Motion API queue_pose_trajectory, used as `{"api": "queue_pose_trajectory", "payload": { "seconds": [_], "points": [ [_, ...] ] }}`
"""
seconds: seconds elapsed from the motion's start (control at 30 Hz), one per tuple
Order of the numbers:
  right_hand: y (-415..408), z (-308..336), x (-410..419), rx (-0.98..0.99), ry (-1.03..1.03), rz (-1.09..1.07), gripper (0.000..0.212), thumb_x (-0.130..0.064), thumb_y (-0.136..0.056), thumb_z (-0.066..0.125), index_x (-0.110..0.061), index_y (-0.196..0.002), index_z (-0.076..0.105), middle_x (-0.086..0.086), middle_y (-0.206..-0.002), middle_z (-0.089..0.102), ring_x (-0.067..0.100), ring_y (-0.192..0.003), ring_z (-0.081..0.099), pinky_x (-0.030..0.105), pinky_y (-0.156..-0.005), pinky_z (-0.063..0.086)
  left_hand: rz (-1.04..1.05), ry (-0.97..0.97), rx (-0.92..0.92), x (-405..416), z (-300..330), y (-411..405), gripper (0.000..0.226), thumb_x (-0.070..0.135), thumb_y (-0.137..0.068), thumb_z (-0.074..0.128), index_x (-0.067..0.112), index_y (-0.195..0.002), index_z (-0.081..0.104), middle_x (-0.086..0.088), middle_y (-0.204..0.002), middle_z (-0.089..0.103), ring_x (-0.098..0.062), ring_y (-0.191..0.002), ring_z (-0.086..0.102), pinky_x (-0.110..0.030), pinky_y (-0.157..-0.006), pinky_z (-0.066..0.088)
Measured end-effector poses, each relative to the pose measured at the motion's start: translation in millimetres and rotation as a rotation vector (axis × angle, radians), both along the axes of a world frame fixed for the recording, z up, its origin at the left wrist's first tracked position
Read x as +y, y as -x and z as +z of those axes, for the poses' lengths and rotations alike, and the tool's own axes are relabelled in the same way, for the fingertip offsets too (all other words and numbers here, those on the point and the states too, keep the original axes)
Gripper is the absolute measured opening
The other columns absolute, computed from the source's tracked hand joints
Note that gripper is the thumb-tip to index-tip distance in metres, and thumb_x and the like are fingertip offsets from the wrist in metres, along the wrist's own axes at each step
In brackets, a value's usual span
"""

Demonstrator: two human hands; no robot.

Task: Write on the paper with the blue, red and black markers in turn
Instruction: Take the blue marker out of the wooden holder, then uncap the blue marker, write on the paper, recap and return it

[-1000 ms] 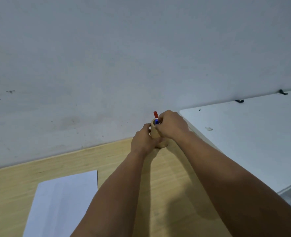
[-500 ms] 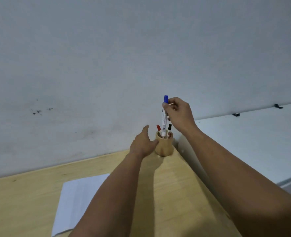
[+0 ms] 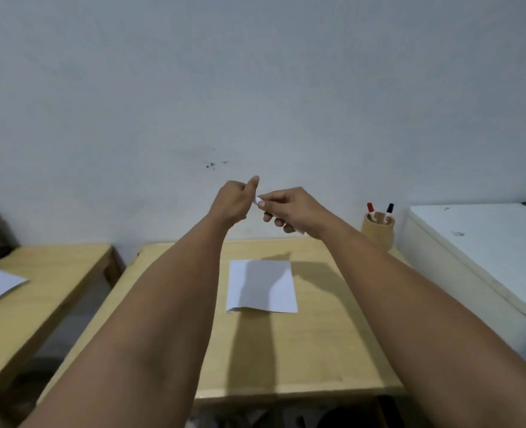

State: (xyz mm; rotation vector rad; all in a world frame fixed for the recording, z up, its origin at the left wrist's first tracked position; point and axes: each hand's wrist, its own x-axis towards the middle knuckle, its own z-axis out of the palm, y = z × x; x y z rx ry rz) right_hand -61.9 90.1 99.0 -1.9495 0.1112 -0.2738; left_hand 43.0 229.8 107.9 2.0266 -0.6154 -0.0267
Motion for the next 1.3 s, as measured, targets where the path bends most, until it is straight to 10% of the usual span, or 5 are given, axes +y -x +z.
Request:
{"api": "queue_pose_trajectory", "payload": {
  "seconds": [0.2, 0.37, 0.7, 1.07, 1.3],
  "points": [
    [-28.2, -36.3, 25.7, -0.105, 0.336, -0.045, 0.022, -0.024, -0.102, 0.068, -0.028, -0.121, 0.079, 0.004, -0.089, 0.078, 0.010, -0.068, 0.060, 0.026, -0.064, 0.045, 0.307, -0.145, -0.130, 98.4, -18.3, -56.1, 0.062, 0.052, -0.105, 0.035, 0.008, -0.063, 0.046, -0.009, -0.067, 0.055, -0.041, -0.077, 0.068, -0.040, -0.071, 0.053],
    [-57.2, -69.4, 30.2, -0.035, -0.028, -0.137, 0.013, -0.010, -0.109, 0.051, -0.021, -0.111, 0.057, 0.011, -0.095, 0.072, 0.021, -0.063, 0.060, 0.028, -0.054, 0.050, 0.307, -0.668, -0.336, 115.5, -100.7, -76.6, 0.056, 0.058, -0.105, 0.026, 0.014, -0.085, 0.053, -0.010, -0.090, 0.064, -0.031, -0.078, 0.053, -0.037, -0.067, 0.040],
    [-91.1, -114.9, 19.7, 0.045, -0.588, -0.224, 0.033, 0.001, -0.100, 0.056, -0.017, -0.120, 0.073, 0.004, -0.095, 0.083, 0.019, -0.070, 0.073, 0.027, -0.062, 0.051, 0.254, -0.838, -0.401, 112.8, -205.1, -84.1, 0.055, 0.062, -0.098, 0.039, 0.012, -0.105, 0.062, -0.010, -0.108, 0.068, -0.036, -0.104, 0.057, -0.045, -0.084, 0.041],
    [-71.6, -123.3, 29.8, -0.060, -0.284, -0.356, 0.010, -0.025, -0.101, 0.064, -0.022, -0.093, 0.069, 0.002, -0.082, 0.077, 0.018, -0.071, 0.068, 0.033, -0.064, 0.051, -0.084, -0.434, -0.659, 108.4, -173.4, -49.1, 0.050, 0.042, -0.089, 0.043, 0.013, -0.118, 0.073, -0.007, -0.116, 0.072, -0.038, -0.108, 0.062, -0.049, -0.085, 0.054],
    [-41.7, -170.3, 45.4, 0.121, 0.559, -0.115, 0.040, -0.045, -0.104, 0.058, -0.033, -0.141, 0.053, 0.001, -0.124, 0.075, 0.028, -0.114, 0.068, 0.040, -0.098, 0.050, -0.356, -0.734, -0.440, 111.9, -203.7, -14.5, 0.071, 0.059, -0.096, 0.025, 0.022, -0.155, 0.038, 0.003, -0.170, 0.024, -0.032, -0.159, -0.001, -0.056, -0.126, 0.003]
  ]
}}
